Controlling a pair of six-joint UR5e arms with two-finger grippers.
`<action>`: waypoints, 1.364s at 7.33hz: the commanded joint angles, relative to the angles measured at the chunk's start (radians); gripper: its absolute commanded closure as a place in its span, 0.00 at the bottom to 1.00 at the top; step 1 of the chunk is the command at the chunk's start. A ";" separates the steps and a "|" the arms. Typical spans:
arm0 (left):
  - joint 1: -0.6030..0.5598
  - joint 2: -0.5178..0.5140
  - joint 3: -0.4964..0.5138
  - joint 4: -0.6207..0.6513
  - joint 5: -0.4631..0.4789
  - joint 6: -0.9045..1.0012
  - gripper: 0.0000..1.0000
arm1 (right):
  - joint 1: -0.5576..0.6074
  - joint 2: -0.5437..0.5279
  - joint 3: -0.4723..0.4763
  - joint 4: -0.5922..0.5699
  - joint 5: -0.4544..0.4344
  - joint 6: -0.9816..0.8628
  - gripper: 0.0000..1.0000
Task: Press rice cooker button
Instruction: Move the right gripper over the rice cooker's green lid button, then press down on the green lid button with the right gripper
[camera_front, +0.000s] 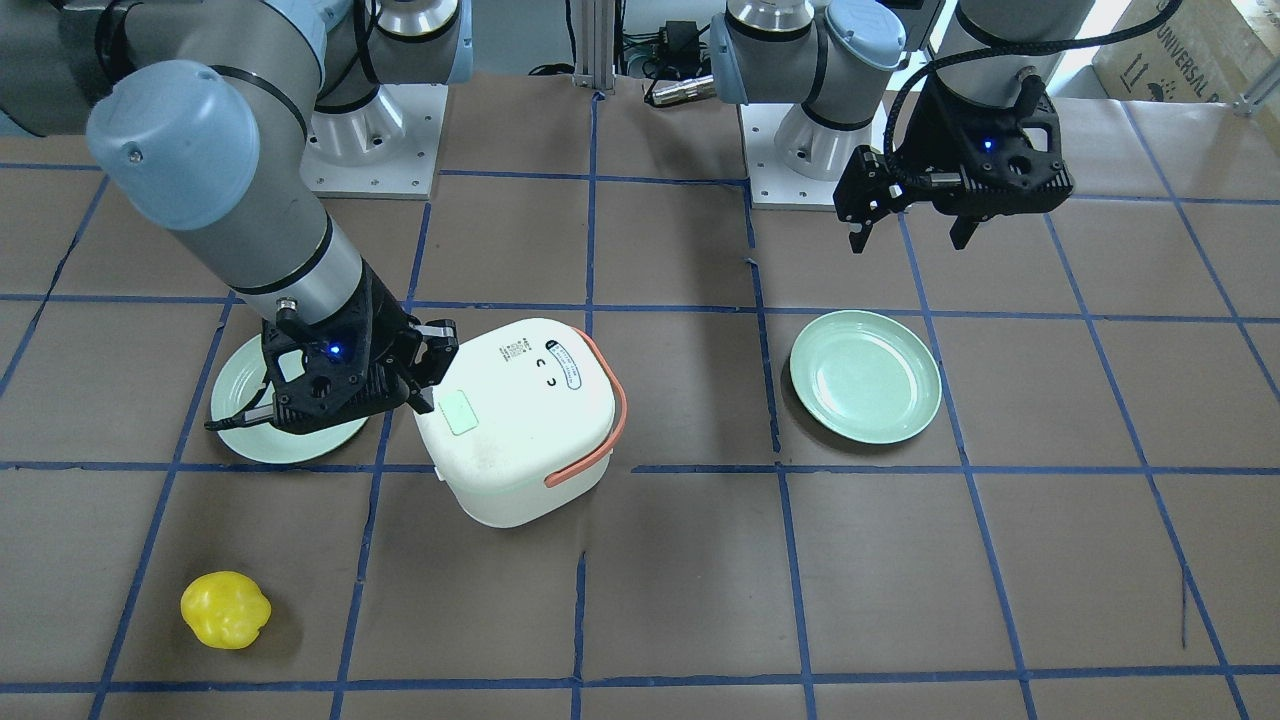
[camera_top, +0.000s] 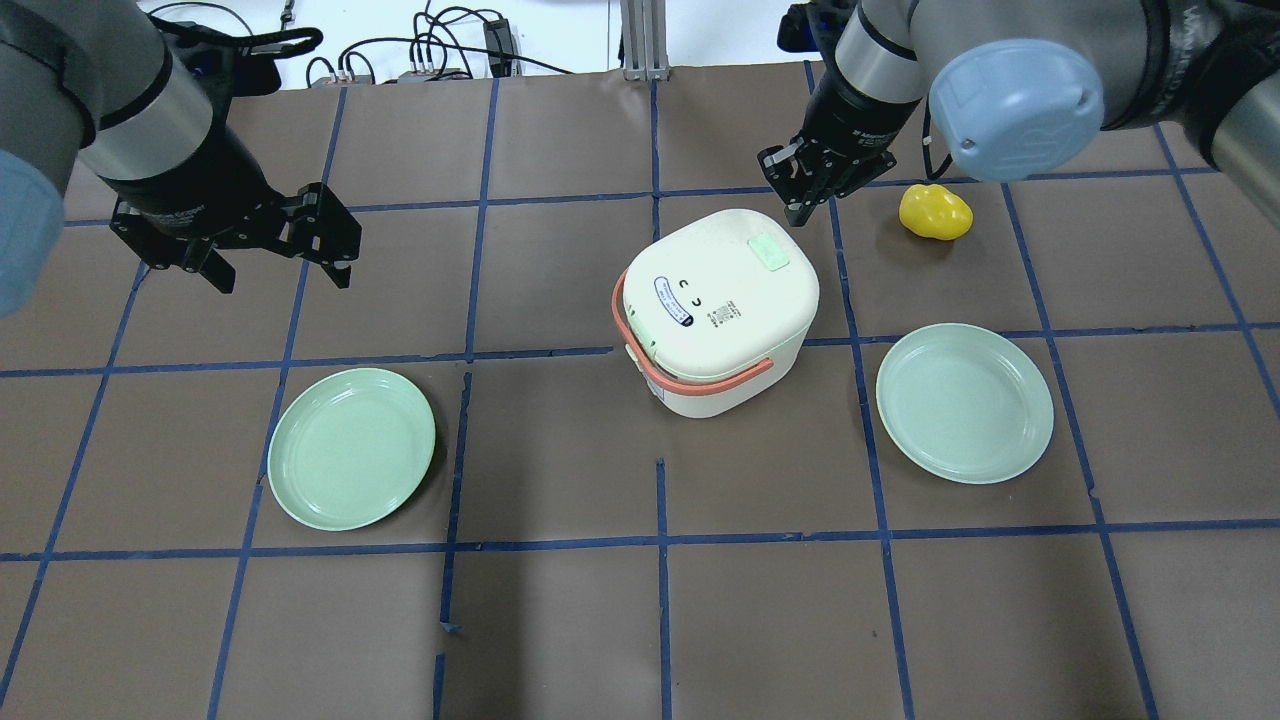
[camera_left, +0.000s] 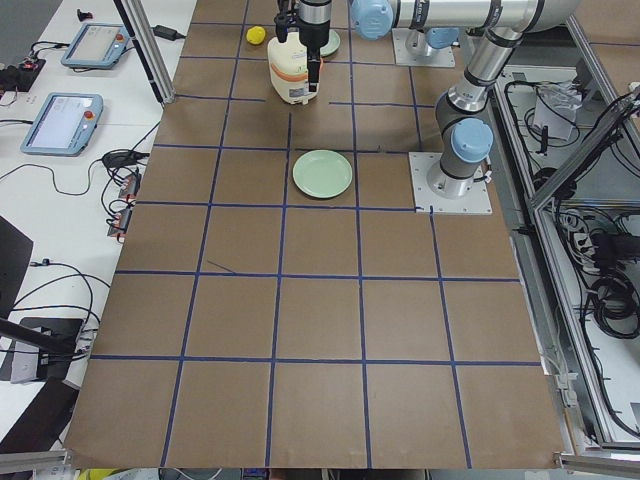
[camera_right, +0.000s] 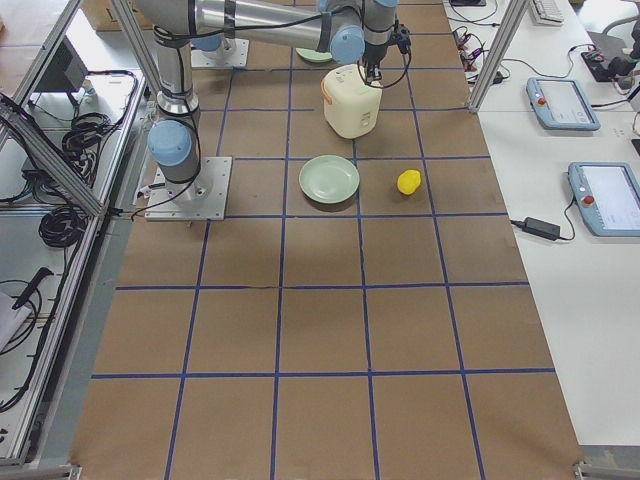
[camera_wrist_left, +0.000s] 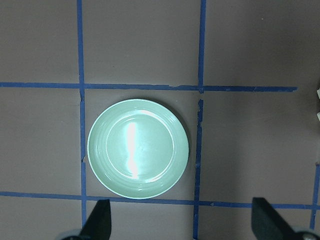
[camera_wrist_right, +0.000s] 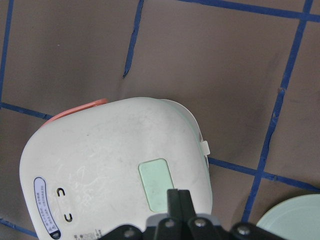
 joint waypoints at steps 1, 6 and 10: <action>0.000 0.000 0.000 0.001 0.000 0.000 0.00 | 0.023 0.025 0.000 -0.018 0.006 -0.003 0.94; 0.000 0.002 0.000 0.001 0.000 0.000 0.00 | 0.036 0.039 0.006 -0.051 0.009 -0.008 0.94; 0.000 0.000 0.000 0.001 0.000 0.000 0.00 | 0.034 0.045 0.039 -0.076 0.011 -0.011 0.94</action>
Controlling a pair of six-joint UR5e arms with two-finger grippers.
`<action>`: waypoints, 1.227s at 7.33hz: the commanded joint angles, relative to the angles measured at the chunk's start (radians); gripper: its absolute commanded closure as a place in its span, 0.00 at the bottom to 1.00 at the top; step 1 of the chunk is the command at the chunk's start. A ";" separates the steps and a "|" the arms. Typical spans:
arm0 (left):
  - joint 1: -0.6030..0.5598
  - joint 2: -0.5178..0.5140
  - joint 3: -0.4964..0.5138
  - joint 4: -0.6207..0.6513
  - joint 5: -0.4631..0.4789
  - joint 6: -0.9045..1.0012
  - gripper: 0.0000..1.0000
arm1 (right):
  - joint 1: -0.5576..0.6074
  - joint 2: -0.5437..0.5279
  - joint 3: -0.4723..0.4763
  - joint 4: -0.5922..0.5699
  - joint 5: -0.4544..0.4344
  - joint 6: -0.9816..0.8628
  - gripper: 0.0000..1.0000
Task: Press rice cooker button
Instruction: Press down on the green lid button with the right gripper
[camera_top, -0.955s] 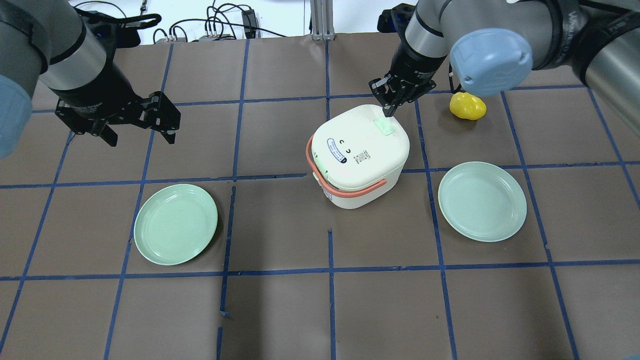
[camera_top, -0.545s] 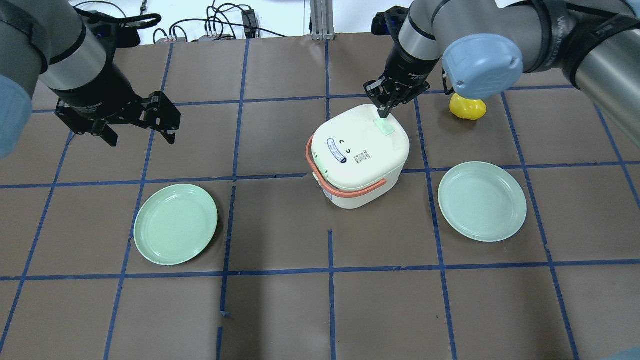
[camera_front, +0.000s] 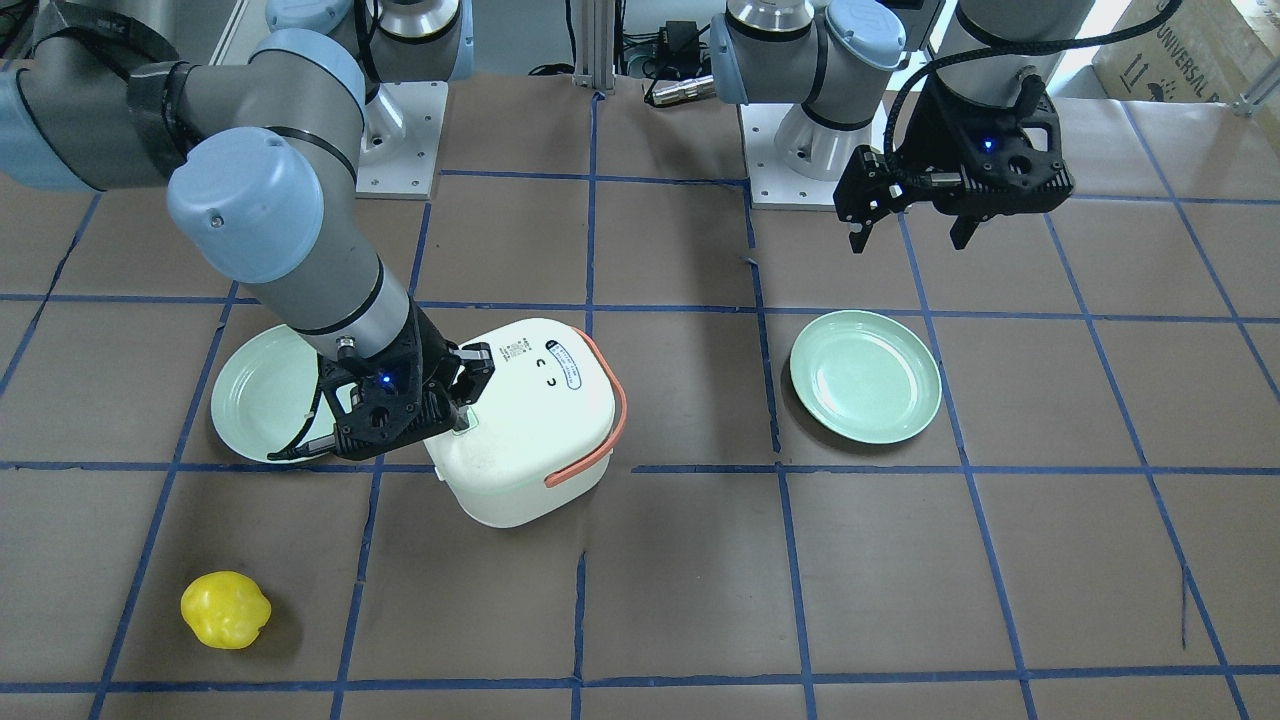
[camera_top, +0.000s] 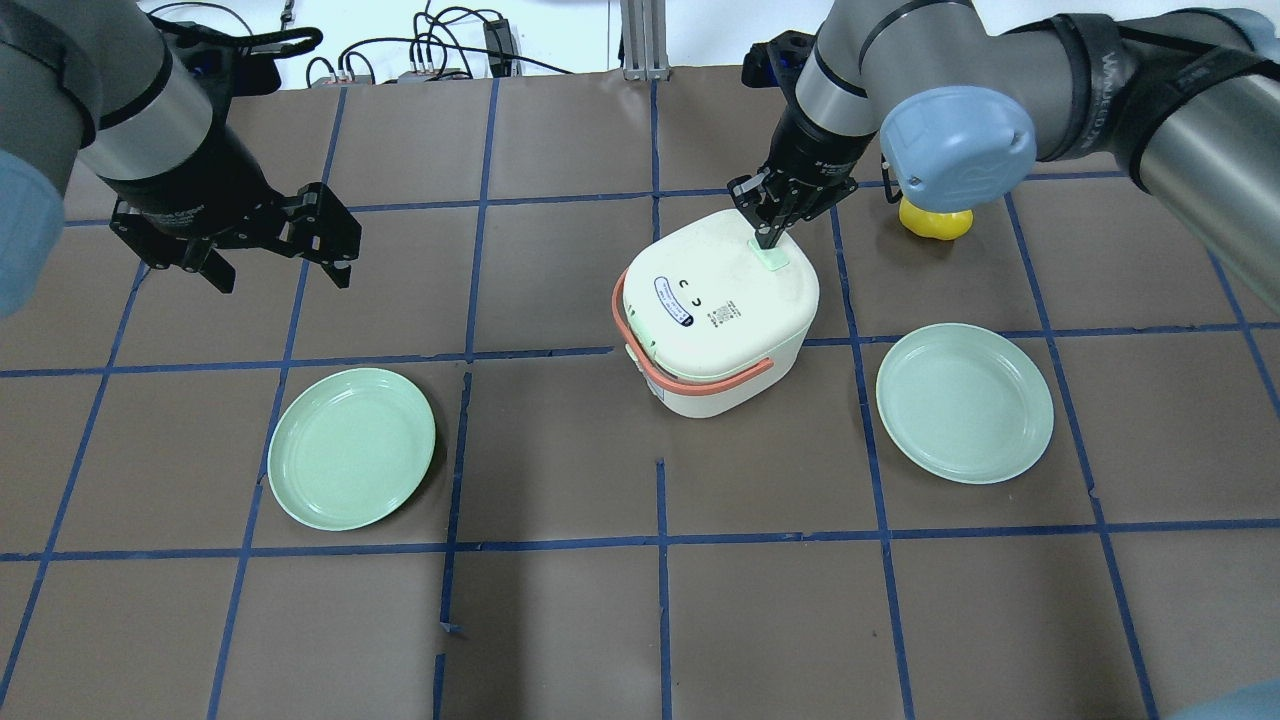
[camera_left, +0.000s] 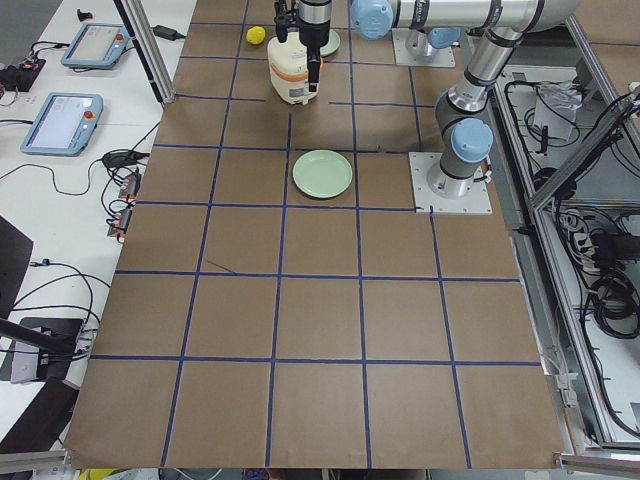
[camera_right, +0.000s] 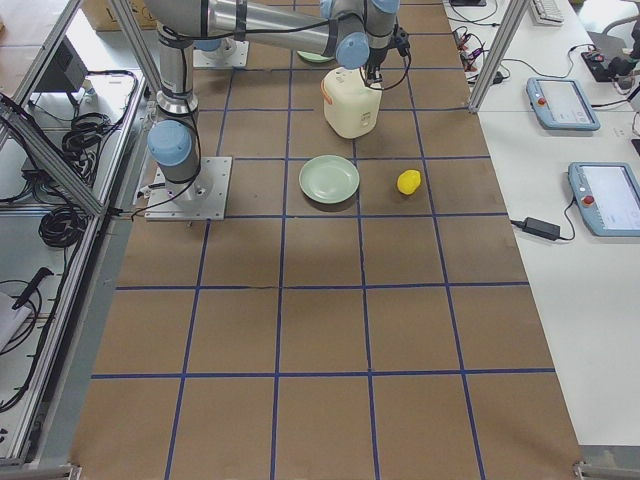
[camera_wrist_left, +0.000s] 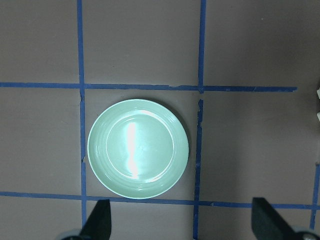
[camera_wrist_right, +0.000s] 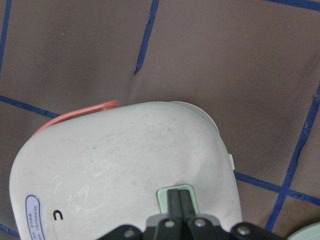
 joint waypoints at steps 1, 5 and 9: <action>0.000 0.000 0.000 0.000 0.000 0.000 0.00 | 0.000 0.001 0.005 -0.005 0.000 0.000 0.94; 0.000 0.000 0.000 0.000 0.000 0.000 0.00 | 0.001 -0.019 0.002 0.007 -0.006 0.018 0.85; 0.000 0.000 0.000 -0.002 0.000 0.000 0.00 | -0.011 -0.140 -0.014 0.038 -0.131 0.020 0.00</action>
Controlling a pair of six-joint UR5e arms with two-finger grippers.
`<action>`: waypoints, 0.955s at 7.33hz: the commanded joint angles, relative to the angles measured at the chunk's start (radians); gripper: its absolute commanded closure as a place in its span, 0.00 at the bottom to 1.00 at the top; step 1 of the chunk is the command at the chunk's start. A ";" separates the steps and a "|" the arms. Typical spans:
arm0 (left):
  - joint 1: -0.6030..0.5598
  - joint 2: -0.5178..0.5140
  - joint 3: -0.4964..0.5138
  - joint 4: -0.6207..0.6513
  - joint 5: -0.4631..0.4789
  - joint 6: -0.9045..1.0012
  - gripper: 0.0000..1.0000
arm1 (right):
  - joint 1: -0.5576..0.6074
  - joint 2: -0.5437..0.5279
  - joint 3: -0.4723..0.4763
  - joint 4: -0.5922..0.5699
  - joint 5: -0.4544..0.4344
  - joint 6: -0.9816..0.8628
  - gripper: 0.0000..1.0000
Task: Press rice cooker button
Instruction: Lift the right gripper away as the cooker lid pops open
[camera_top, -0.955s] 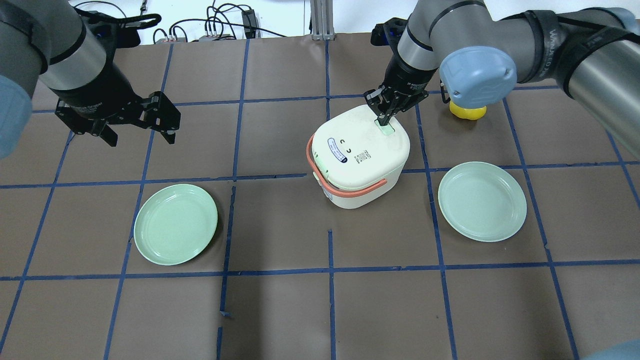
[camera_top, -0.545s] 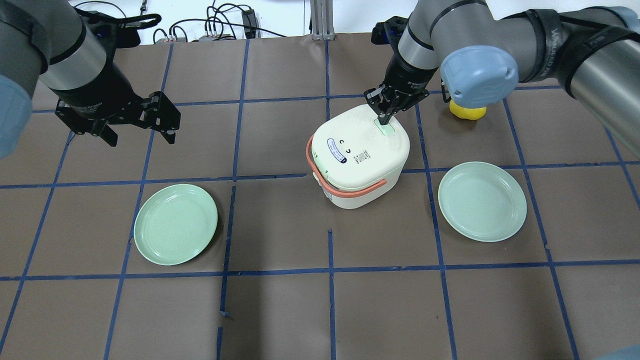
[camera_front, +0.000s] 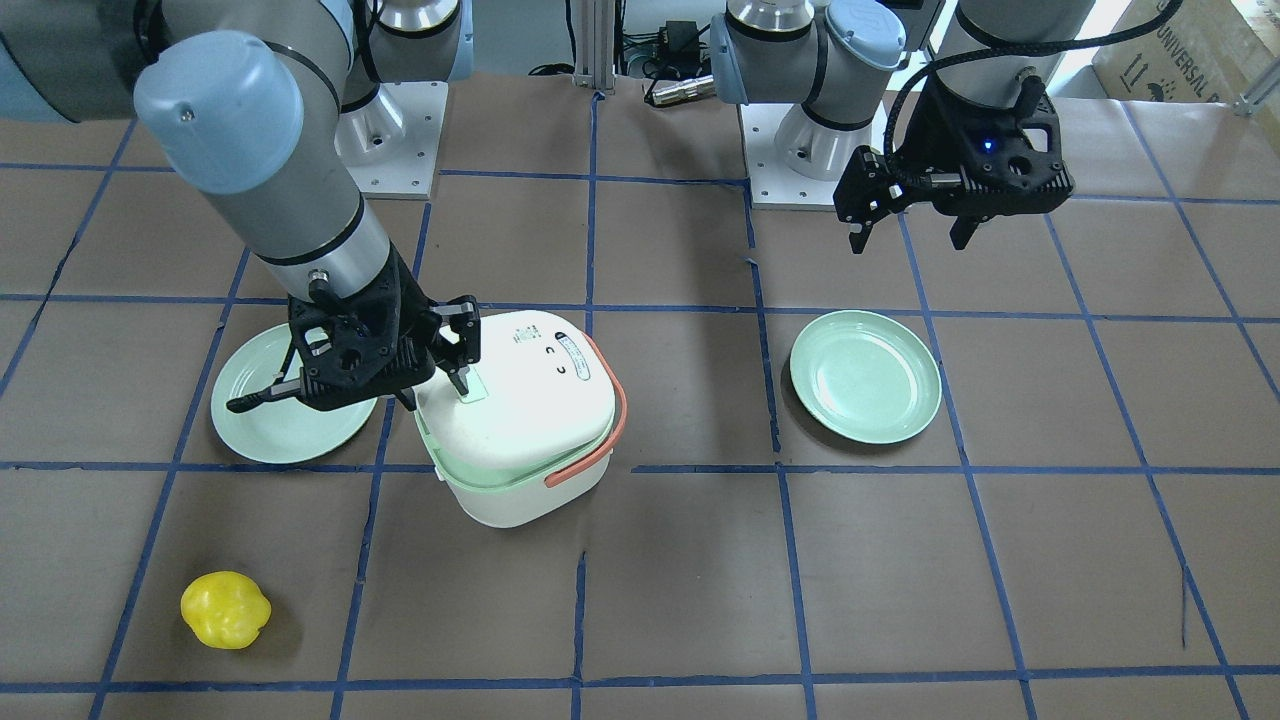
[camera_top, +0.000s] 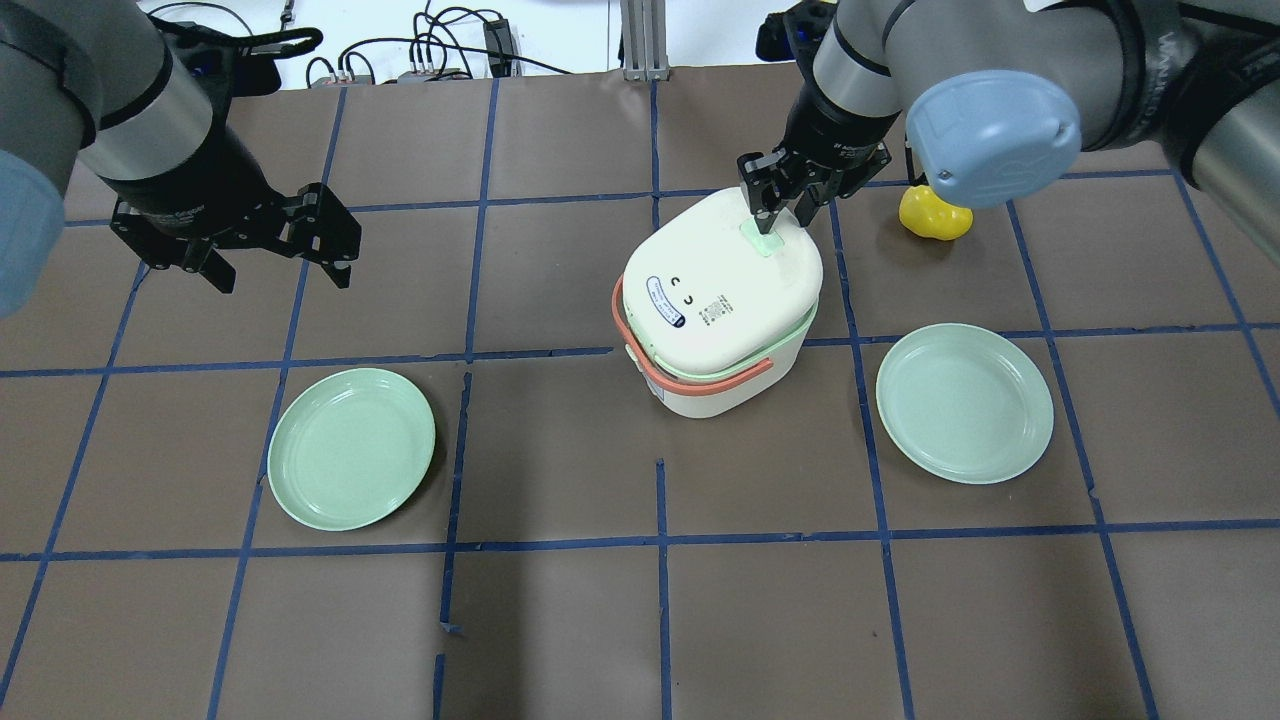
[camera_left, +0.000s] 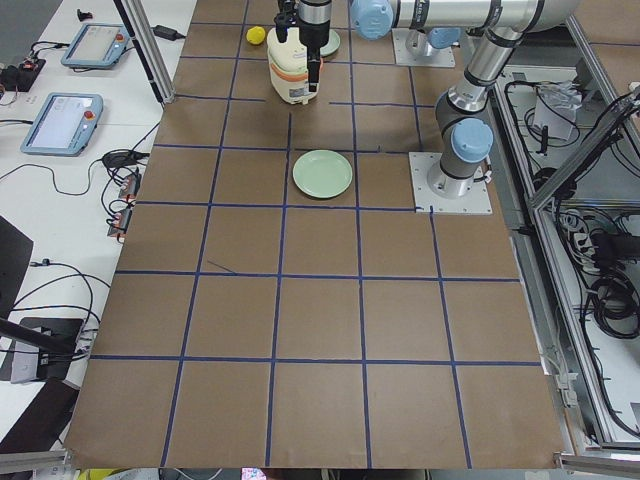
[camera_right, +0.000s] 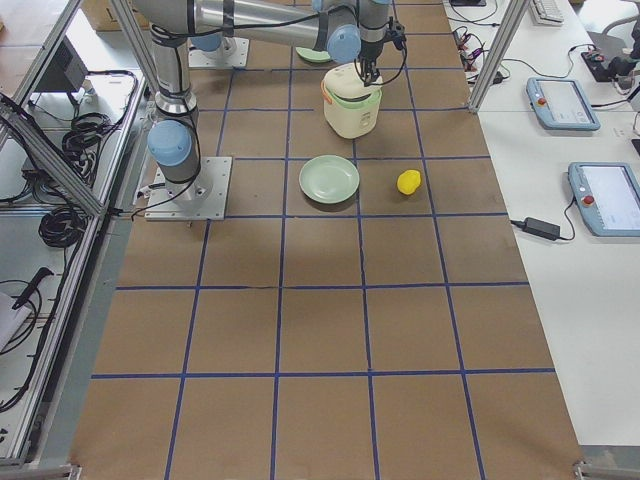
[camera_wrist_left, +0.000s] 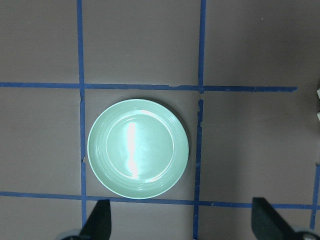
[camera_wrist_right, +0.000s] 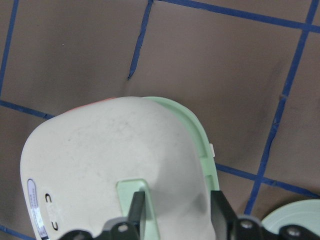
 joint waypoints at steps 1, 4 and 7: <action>0.000 0.000 0.000 0.000 0.000 0.000 0.00 | -0.021 -0.085 -0.005 0.011 -0.098 0.000 0.00; 0.000 0.000 0.000 0.000 0.000 0.000 0.00 | -0.121 -0.136 -0.004 0.047 -0.104 -0.001 0.00; 0.000 0.000 0.000 0.000 0.000 0.000 0.00 | -0.130 -0.164 -0.005 0.049 -0.106 -0.001 0.00</action>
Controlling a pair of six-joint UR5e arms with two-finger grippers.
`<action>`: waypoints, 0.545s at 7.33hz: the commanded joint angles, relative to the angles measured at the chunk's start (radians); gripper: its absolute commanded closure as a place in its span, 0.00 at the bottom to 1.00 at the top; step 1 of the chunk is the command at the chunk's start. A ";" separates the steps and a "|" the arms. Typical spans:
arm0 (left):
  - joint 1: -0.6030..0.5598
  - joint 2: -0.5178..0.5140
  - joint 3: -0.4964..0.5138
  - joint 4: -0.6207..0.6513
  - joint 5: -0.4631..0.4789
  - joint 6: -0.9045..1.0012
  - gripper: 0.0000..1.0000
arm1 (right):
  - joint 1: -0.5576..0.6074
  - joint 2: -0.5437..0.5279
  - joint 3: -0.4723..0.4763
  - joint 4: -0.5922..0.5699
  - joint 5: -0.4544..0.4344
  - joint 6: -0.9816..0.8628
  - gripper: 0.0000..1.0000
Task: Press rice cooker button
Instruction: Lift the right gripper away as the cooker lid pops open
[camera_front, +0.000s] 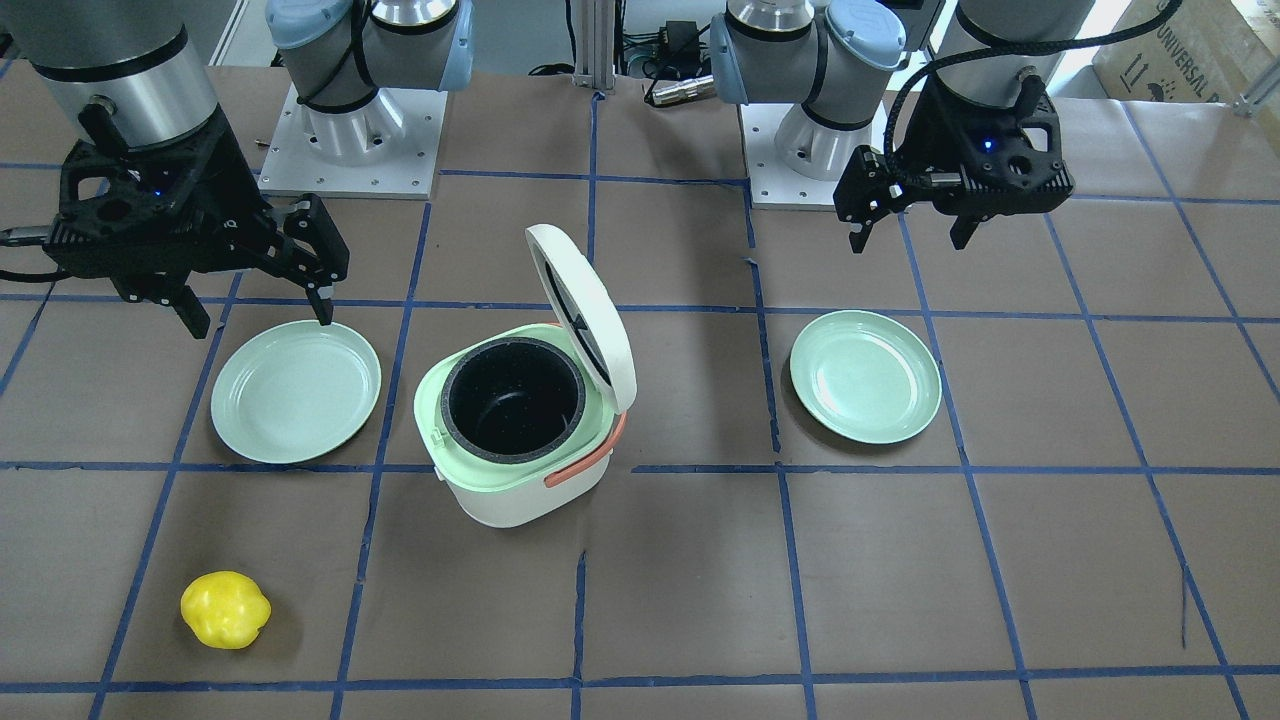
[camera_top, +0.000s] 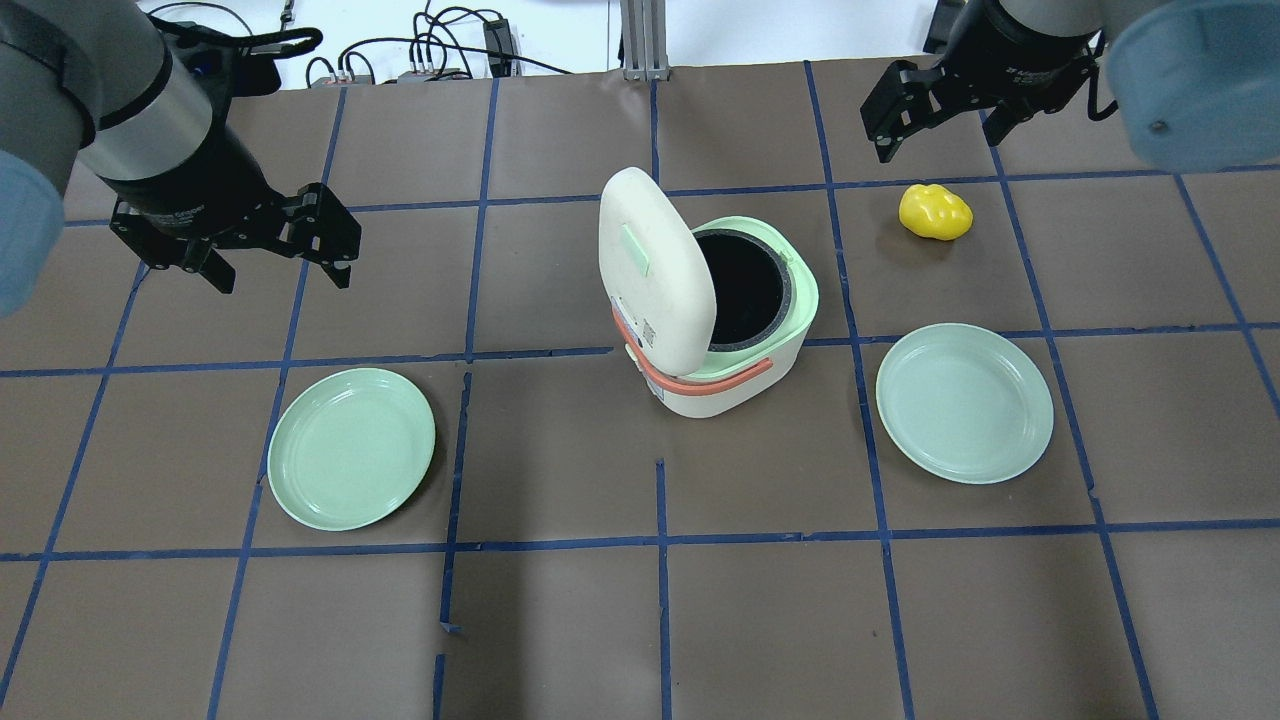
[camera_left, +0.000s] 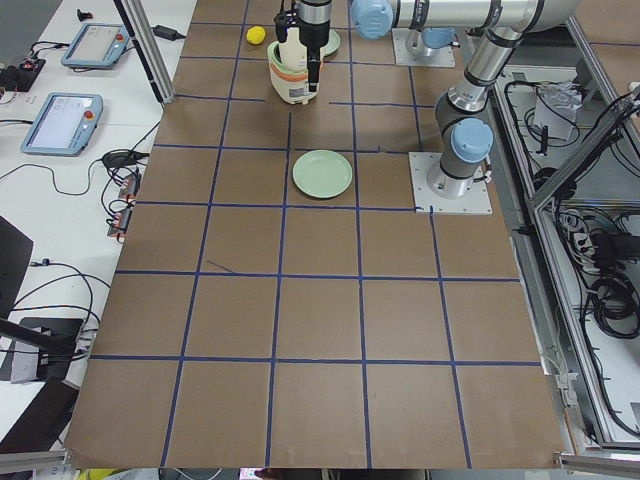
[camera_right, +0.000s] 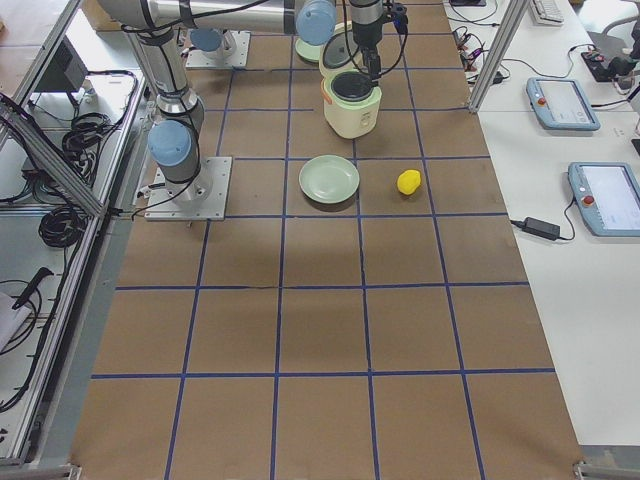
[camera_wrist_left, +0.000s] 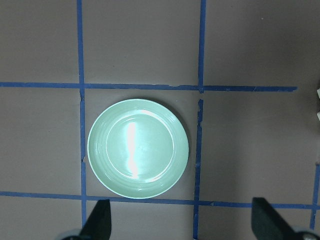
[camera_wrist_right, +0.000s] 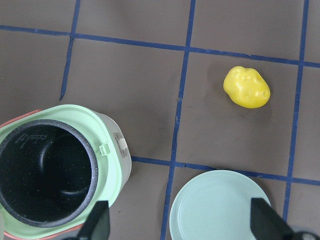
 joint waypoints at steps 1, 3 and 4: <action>0.000 0.000 0.000 0.000 0.000 0.000 0.00 | 0.004 -0.015 0.002 0.004 0.007 0.000 0.00; 0.000 0.000 0.000 0.000 0.000 0.000 0.00 | 0.006 -0.020 0.009 0.006 0.007 0.000 0.00; 0.000 0.000 0.000 -0.001 0.000 0.000 0.00 | 0.006 -0.022 0.010 0.007 0.004 -0.002 0.00</action>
